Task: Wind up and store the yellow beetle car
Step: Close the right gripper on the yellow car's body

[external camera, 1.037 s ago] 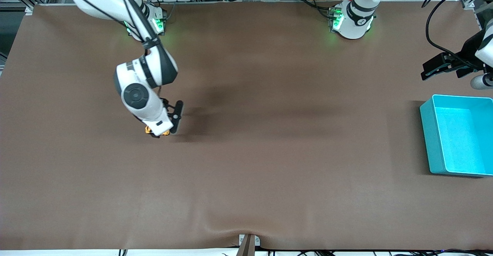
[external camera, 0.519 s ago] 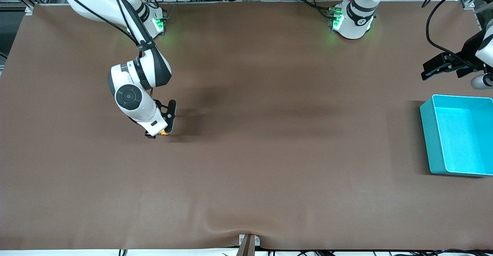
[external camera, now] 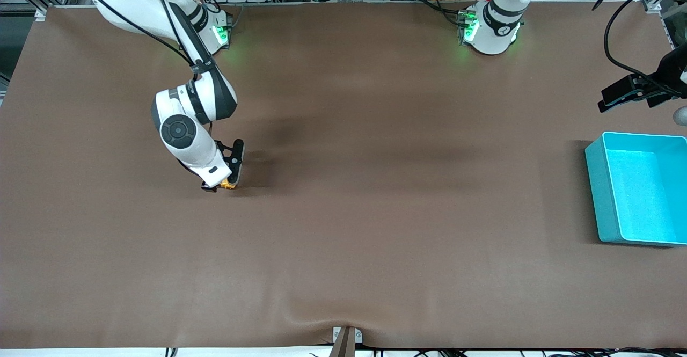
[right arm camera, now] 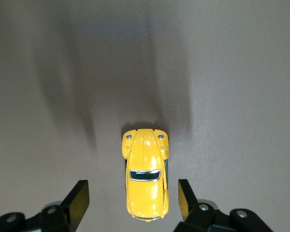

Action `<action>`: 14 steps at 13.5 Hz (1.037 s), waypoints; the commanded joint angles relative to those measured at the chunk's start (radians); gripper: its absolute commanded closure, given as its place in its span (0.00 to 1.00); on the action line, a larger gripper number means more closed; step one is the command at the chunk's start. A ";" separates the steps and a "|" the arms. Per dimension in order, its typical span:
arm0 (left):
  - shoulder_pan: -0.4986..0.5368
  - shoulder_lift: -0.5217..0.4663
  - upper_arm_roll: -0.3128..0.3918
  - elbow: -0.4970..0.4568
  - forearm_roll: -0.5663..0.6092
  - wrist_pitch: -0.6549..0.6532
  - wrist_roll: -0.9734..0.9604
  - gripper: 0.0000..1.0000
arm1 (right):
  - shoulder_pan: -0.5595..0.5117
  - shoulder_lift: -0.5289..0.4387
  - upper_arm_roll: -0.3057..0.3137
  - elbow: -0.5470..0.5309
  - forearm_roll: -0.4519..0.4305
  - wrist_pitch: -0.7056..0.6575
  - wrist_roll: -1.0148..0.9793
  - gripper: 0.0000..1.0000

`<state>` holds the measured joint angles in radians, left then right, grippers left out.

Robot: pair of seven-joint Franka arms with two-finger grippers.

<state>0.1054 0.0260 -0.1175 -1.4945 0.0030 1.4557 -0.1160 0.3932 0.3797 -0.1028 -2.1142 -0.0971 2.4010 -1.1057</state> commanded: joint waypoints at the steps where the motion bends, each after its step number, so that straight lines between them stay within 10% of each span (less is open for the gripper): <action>1: 0.007 -0.012 -0.002 -0.003 -0.020 -0.014 0.021 0.00 | -0.030 0.018 0.012 -0.016 -0.016 0.050 -0.008 0.21; 7: 0.007 -0.014 -0.002 -0.003 -0.020 -0.015 0.021 0.00 | -0.045 0.061 0.014 -0.018 -0.016 0.109 -0.008 0.33; 10: 0.007 -0.014 -0.002 -0.003 -0.017 -0.015 0.053 0.00 | -0.050 0.062 0.012 -0.021 -0.016 0.110 -0.010 0.71; 14: 0.007 -0.014 -0.002 -0.003 -0.015 -0.015 0.055 0.00 | -0.076 0.073 0.012 -0.020 -0.016 0.103 -0.019 0.74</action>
<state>0.1052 0.0260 -0.1188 -1.4945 0.0030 1.4530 -0.0784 0.3541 0.4411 -0.1031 -2.1303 -0.0980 2.4977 -1.1066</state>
